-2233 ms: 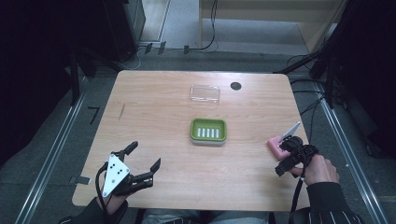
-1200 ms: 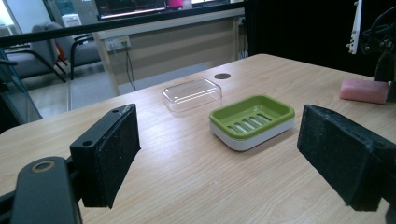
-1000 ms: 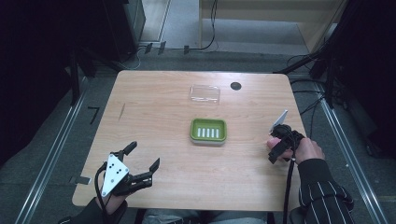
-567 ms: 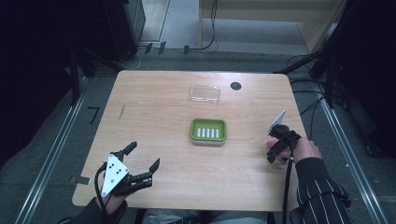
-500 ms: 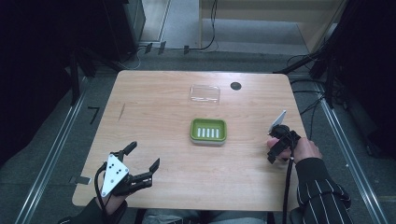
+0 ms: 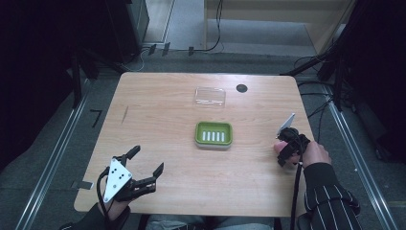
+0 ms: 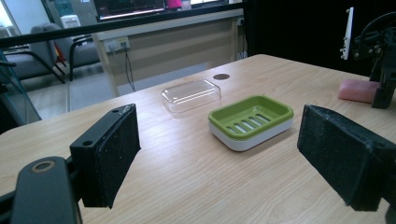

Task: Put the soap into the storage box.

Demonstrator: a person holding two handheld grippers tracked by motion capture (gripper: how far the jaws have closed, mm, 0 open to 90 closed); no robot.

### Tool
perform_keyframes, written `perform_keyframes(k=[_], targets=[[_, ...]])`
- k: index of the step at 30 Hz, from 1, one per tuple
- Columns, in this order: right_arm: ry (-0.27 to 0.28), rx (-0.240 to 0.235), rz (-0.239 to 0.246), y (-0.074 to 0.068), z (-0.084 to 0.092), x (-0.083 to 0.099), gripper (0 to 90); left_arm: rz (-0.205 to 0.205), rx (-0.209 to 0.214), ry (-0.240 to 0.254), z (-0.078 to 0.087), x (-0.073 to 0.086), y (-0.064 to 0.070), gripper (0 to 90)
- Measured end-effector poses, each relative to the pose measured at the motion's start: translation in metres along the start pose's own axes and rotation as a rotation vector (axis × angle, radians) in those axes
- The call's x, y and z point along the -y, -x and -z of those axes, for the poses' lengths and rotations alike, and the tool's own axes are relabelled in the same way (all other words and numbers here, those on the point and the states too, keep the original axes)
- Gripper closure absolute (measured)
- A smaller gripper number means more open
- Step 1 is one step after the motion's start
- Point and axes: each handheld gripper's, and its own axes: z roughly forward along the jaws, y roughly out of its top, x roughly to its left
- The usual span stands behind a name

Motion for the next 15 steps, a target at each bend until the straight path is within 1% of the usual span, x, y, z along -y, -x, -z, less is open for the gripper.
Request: perform_keyframes(k=[1,2,3,10,15], targets=[[0.000,0.000,0.000,0.0000,0.0000,0.0000,29.6,0.000,0.000,0.000,0.0000,0.0000,0.0000,13.6],[-0.001,0.001,-0.003,-0.0003,0.0007,0.0005,32.5,-0.002,0.001,0.000,-0.0001,0.0000,0.0001,13.6],[0.009,0.001,0.002,0.0002,0.0013,0.0012,35.6,-0.002,0.002,0.000,-0.0001,0.0000,0.0001,13.6],[0.011,-0.002,0.004,0.0003,0.0018,0.0015,36.6,-0.002,0.003,-0.001,-0.0004,0.0001,0.0000,13.6],[0.011,-0.001,-0.004,0.0003,0.0020,0.0015,37.1,-0.003,0.003,-0.001,-0.0004,0.0001,0.0001,13.6]])
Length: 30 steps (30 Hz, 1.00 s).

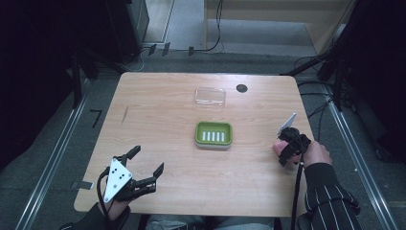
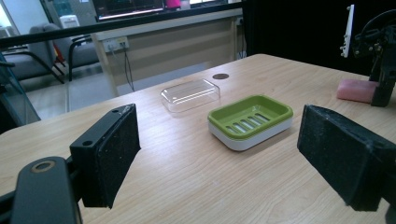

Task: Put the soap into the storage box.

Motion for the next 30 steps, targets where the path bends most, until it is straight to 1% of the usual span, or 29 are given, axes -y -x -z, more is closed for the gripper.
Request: perform_keyframes(k=[12,21,30], targets=[[0.012,0.005,-0.003,0.0002,0.0034,0.0010,37.9,-0.001,0.000,0.005,0.0008,0.0001,-0.0003,13.6],[0.022,0.014,0.007,0.0006,0.0072,0.0021,38.4,-0.008,0.001,0.003,0.0017,-0.0001,0.0010,13.6],[0.013,-0.003,0.000,0.0016,0.0045,0.0006,38.4,-0.009,0.003,0.001,0.0017,0.0003,0.0005,13.6]])
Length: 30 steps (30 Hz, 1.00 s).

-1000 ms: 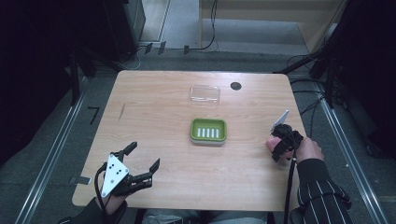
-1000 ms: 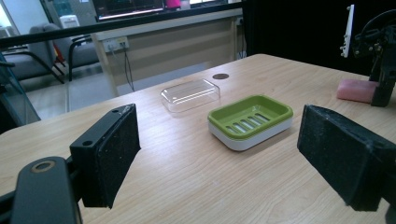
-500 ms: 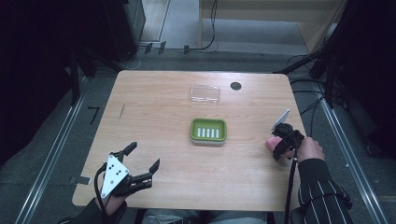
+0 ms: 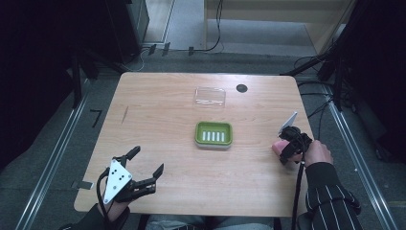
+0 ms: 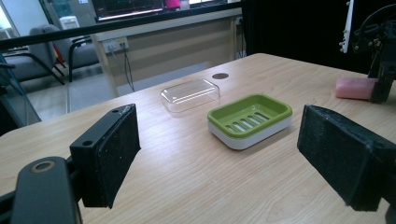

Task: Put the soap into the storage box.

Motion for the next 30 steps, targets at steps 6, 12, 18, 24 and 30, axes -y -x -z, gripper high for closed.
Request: perform_keyframes(k=[6,12,18,24,30], targets=[[-0.002,-0.022,-0.029,0.0013,-0.0036,-0.0020,32.4,-0.001,0.003,0.000,-0.0004,0.0000,0.0003,13.6],[0.037,-0.025,-0.053,0.0024,-0.0015,-0.0061,28.3,-0.002,0.004,-0.003,-0.0005,0.0000,0.0007,13.6],[0.074,-0.042,-0.070,0.0050,-0.0004,-0.0052,37.1,-0.005,0.002,-0.002,0.0001,0.0000,0.0008,13.6],[0.074,-0.013,-0.062,0.0011,-0.0008,-0.0078,38.8,-0.005,0.005,-0.003,-0.0003,0.0000,0.0010,13.6],[0.070,0.002,-0.049,0.0003,-0.0001,-0.0084,39.0,-0.007,0.007,-0.003,0.0000,0.0000,0.0009,13.6]])
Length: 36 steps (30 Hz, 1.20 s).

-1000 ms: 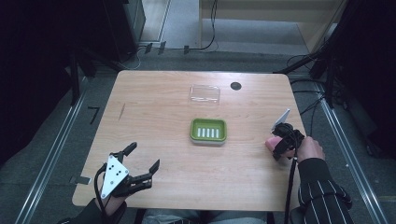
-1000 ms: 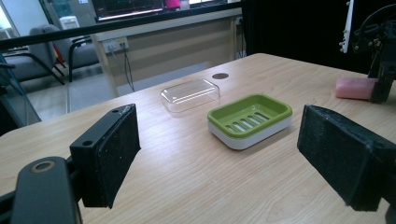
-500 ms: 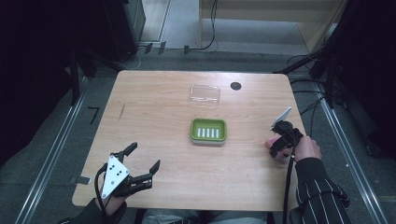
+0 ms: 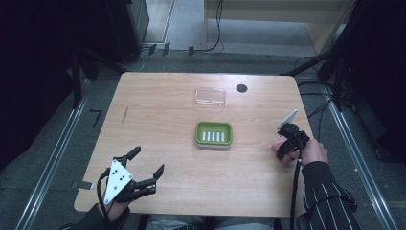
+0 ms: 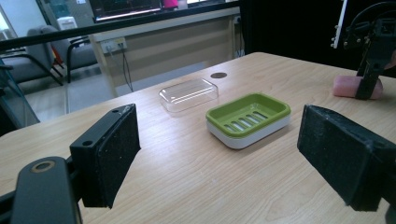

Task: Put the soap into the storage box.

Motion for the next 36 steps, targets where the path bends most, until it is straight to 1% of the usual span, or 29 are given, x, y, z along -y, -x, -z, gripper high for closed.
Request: perform_keyframes(k=[4,5,7,9,13,14,15,17,18,23,24,25,27,28,29,31,34,36], targets=[[0.001,0.007,0.005,0.000,0.002,0.001,39.0,0.000,-0.002,0.002,0.000,0.000,0.000,13.6],[0.004,0.005,0.014,0.001,0.003,0.001,39.0,-0.001,-0.001,0.002,0.000,0.000,0.000,13.6],[0.008,0.006,0.012,0.001,0.005,0.001,39.1,-0.003,-0.001,0.006,0.001,0.000,0.000,13.6],[0.020,-0.003,0.012,0.002,0.007,0.002,39.1,0.000,-0.002,0.011,0.001,0.000,0.000,13.6],[0.026,0.001,0.023,0.001,0.011,0.002,39.1,-0.003,-0.002,0.013,0.003,-0.001,0.000,13.6],[0.025,0.006,0.036,0.001,0.012,0.002,39.1,-0.003,-0.002,0.013,0.003,-0.001,0.000,13.6],[0.027,0.010,0.037,0.000,0.013,0.002,39.1,-0.004,-0.003,0.012,0.003,-0.001,0.000,13.6],[0.027,0.007,0.058,-0.001,0.014,0.000,39.1,-0.007,-0.003,0.009,0.002,-0.001,0.001,13.6],[0.027,0.007,0.058,-0.001,0.014,0.000,39.1,-0.007,-0.003,0.008,0.002,-0.001,0.001,13.6],[0.024,0.006,0.119,-0.004,0.017,-0.004,39.1,-0.009,0.000,0.008,0.002,-0.001,0.001,13.6],[0.024,0.006,0.119,-0.004,0.017,-0.004,39.1,-0.008,-0.001,0.008,0.002,-0.001,0.001,13.6],[0.027,0.007,0.132,-0.005,0.018,-0.005,39.1,-0.008,-0.001,0.007,0.002,-0.001,0.001,13.6],[0.031,0.006,0.140,-0.006,0.020,-0.006,39.1,-0.007,-0.004,0.007,0.003,-0.002,0.001,13.6],[0.034,0.006,0.150,-0.007,0.021,-0.007,39.1,-0.006,-0.004,0.007,0.003,-0.002,0.001,13.6],[0.035,0.006,0.174,-0.009,0.021,-0.009,39.1,-0.007,-0.004,0.006,0.003,-0.002,0.001,13.6],[0.036,0.008,0.180,-0.010,0.022,-0.010,39.1,-0.011,0.001,0.006,0.002,-0.002,0.001,13.6],[0.035,0.019,0.220,-0.013,0.024,-0.013,39.1,-0.012,0.007,0.007,0.001,-0.002,0.002,13.6],[0.044,0.015,0.236,-0.015,0.026,-0.014,39.2,-0.011,0.007,0.006,0.001,-0.002,0.002,13.6]])
